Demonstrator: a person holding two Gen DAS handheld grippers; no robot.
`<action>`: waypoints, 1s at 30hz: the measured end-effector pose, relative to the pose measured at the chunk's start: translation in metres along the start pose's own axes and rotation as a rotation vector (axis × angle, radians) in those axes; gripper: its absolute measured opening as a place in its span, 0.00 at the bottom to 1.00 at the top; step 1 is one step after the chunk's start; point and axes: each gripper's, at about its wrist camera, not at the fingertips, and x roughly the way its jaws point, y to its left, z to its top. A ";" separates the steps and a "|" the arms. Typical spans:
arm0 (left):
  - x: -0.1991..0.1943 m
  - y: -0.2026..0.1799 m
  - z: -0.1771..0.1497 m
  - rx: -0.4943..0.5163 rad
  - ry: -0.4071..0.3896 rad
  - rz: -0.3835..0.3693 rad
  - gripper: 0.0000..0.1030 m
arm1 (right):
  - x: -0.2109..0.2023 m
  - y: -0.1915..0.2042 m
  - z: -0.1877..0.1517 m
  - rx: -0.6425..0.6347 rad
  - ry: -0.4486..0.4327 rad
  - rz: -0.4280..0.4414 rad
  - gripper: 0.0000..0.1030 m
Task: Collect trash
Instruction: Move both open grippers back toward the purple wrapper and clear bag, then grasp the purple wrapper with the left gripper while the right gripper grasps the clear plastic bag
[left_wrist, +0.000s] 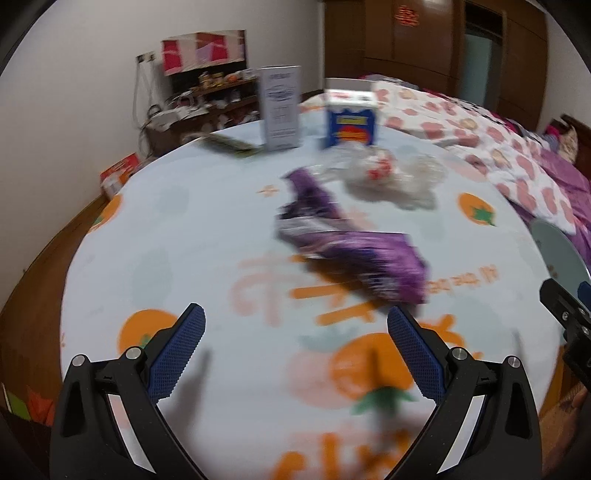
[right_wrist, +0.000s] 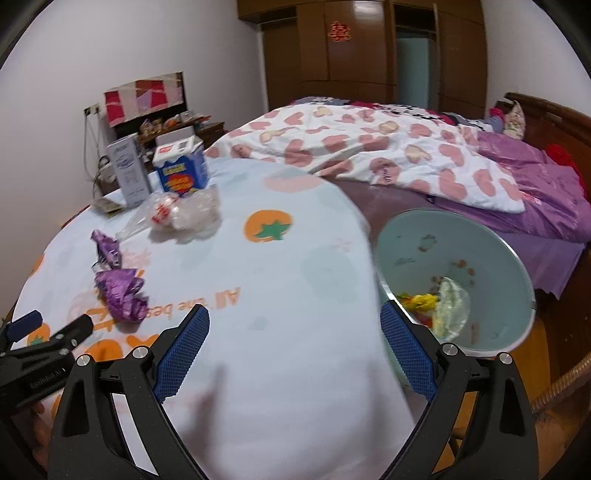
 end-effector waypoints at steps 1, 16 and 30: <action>0.001 0.009 0.001 -0.021 0.007 -0.001 0.94 | 0.002 0.004 0.000 -0.007 0.002 0.007 0.89; 0.032 -0.011 0.052 -0.086 0.026 -0.062 0.93 | 0.019 0.010 0.018 -0.027 0.022 0.025 0.89; 0.064 -0.008 0.051 -0.114 0.113 -0.145 0.34 | 0.031 0.000 0.038 -0.056 0.019 0.030 0.88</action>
